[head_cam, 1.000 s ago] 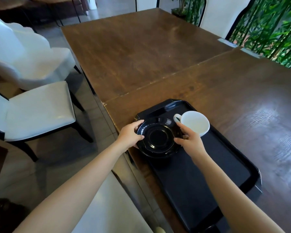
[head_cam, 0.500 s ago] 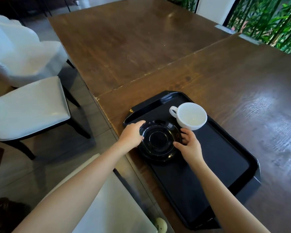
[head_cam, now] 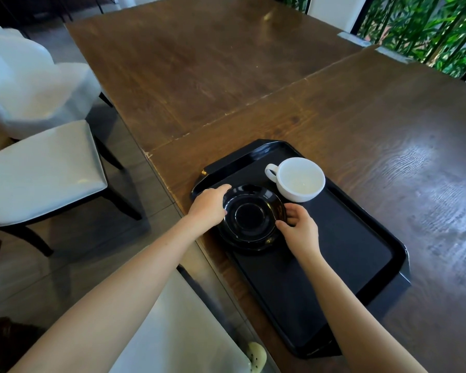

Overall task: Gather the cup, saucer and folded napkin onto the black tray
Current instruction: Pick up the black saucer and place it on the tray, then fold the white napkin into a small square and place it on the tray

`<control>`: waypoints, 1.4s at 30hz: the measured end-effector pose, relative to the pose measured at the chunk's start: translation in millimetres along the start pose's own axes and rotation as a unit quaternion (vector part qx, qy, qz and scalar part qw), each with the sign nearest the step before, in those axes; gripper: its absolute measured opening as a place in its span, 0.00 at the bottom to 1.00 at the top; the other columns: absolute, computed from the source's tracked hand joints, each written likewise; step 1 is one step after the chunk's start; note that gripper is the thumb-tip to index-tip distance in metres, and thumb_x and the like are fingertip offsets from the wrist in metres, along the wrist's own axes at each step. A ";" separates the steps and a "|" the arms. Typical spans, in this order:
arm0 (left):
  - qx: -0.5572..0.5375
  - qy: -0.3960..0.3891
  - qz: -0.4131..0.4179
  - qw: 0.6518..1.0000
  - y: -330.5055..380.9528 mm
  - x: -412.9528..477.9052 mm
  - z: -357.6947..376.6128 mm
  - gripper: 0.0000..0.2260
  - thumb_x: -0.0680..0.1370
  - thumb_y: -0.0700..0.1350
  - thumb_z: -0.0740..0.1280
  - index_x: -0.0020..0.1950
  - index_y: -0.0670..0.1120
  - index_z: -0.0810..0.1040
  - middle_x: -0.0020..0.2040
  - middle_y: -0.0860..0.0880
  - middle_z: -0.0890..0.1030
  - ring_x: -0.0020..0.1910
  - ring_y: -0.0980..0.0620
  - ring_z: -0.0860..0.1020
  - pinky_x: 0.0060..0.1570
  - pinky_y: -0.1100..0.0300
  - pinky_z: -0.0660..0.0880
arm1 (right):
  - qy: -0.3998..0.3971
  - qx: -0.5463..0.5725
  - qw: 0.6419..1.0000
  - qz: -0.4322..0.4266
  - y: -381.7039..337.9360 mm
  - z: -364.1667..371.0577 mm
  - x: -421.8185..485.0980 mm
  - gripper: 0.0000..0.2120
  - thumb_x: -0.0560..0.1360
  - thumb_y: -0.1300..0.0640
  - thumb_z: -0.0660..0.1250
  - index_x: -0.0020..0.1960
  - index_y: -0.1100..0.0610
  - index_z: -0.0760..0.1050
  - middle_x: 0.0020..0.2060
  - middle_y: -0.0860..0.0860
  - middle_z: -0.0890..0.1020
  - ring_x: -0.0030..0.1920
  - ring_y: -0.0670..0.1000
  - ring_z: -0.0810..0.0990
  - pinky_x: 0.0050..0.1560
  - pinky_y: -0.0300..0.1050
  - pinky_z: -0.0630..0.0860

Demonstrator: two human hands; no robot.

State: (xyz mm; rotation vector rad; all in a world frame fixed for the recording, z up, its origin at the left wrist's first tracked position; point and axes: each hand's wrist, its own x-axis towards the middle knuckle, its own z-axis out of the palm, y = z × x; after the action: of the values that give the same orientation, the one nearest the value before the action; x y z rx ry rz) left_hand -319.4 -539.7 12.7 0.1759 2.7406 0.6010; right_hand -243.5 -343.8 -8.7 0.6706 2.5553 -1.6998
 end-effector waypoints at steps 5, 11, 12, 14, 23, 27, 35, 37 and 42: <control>0.044 -0.015 0.020 0.999 1.3 1.3 -2.4 0.32 0.74 0.40 0.69 0.74 0.49 0.59 0.60 0.42 0.77 0.47 0.46 0.79 0.42 0.56 0.75 | -0.005 -0.005 1.000 0.007 0.3 -3.9 1.9 0.19 0.72 0.64 0.68 0.63 0.55 0.74 0.48 0.45 0.79 0.48 0.44 0.76 0.54 0.41 0.74; 0.063 -0.032 0.019 0.997 6.7 2.6 -6.6 0.33 0.73 0.43 0.70 0.75 0.47 0.59 0.67 0.41 0.69 0.55 0.44 0.77 0.48 0.57 0.73 | -0.046 0.018 0.998 0.028 1.1 -11.8 3.5 0.21 0.74 0.67 0.65 0.65 0.55 0.72 0.49 0.47 0.79 0.45 0.45 0.80 0.51 0.46 0.80; 0.072 -0.038 0.019 0.996 8.2 2.5 -7.8 0.33 0.73 0.43 0.70 0.75 0.47 0.59 0.68 0.41 0.69 0.56 0.43 0.76 0.49 0.57 0.72 | -0.051 0.025 0.998 0.031 1.1 -13.5 3.4 0.20 0.74 0.67 0.64 0.65 0.55 0.72 0.49 0.48 0.80 0.45 0.45 0.80 0.48 0.44 0.80; 0.098 -0.046 0.019 0.994 13.0 2.1 -11.9 0.32 0.74 0.42 0.69 0.74 0.46 0.59 0.67 0.41 0.69 0.55 0.43 0.77 0.48 0.55 0.74 | -0.059 0.031 0.997 0.038 0.7 -18.5 3.0 0.19 0.75 0.67 0.64 0.65 0.56 0.72 0.50 0.50 0.80 0.47 0.47 0.80 0.43 0.39 0.79; 0.201 -0.042 0.070 0.976 62.3 -2.1 -50.4 0.16 0.78 0.46 0.63 0.65 0.48 0.72 0.61 0.46 0.76 0.54 0.45 0.76 0.41 0.54 0.73 | -0.143 -0.063 0.984 0.088 -9.5 -70.1 5.4 0.13 0.75 0.61 0.65 0.59 0.57 0.76 0.52 0.54 0.80 0.52 0.52 0.79 0.50 0.44 0.79; 0.231 -0.146 0.172 0.946 99.1 -8.1 -61.6 0.16 0.76 0.50 0.64 0.63 0.49 0.74 0.54 0.48 0.79 0.46 0.50 0.75 0.36 0.58 0.70 | -0.152 -0.106 0.977 0.108 -15.9 -107.6 0.1 0.14 0.75 0.60 0.66 0.60 0.58 0.76 0.51 0.56 0.80 0.50 0.52 0.79 0.56 0.49 0.79; 0.278 -0.266 0.268 0.883 180.2 -28.2 -55.4 0.24 0.75 0.58 0.63 0.70 0.58 0.64 0.64 0.55 0.74 0.63 0.49 0.70 0.65 0.46 0.65 | -0.202 -0.233 0.936 0.167 -35.6 -200.7 -35.6 0.19 0.77 0.58 0.63 0.68 0.57 0.70 0.57 0.53 0.78 0.56 0.51 0.78 0.55 0.46 0.78; 0.272 -0.278 0.288 0.875 203.6 -35.5 -49.4 0.25 0.75 0.57 0.64 0.71 0.57 0.65 0.66 0.54 0.73 0.64 0.48 0.71 0.64 0.48 0.66 | -0.200 -0.250 0.931 0.176 -34.7 -226.1 -48.8 0.20 0.77 0.59 0.63 0.68 0.57 0.69 0.59 0.52 0.78 0.57 0.51 0.78 0.58 0.48 0.77; 0.287 -0.291 0.354 0.841 263.2 -66.5 -23.7 0.25 0.76 0.54 0.64 0.71 0.52 0.65 0.66 0.51 0.74 0.61 0.49 0.73 0.59 0.55 0.72 | -0.168 -0.234 0.934 0.212 -15.0 -284.4 -89.2 0.17 0.77 0.57 0.63 0.66 0.54 0.72 0.54 0.48 0.77 0.56 0.50 0.78 0.58 0.49 0.77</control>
State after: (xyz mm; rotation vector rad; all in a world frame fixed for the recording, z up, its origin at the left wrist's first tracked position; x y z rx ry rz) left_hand -252.2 -323.6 164.4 1.3137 2.0964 -0.1533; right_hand -102.0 -129.3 143.0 0.7451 2.2297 -0.9295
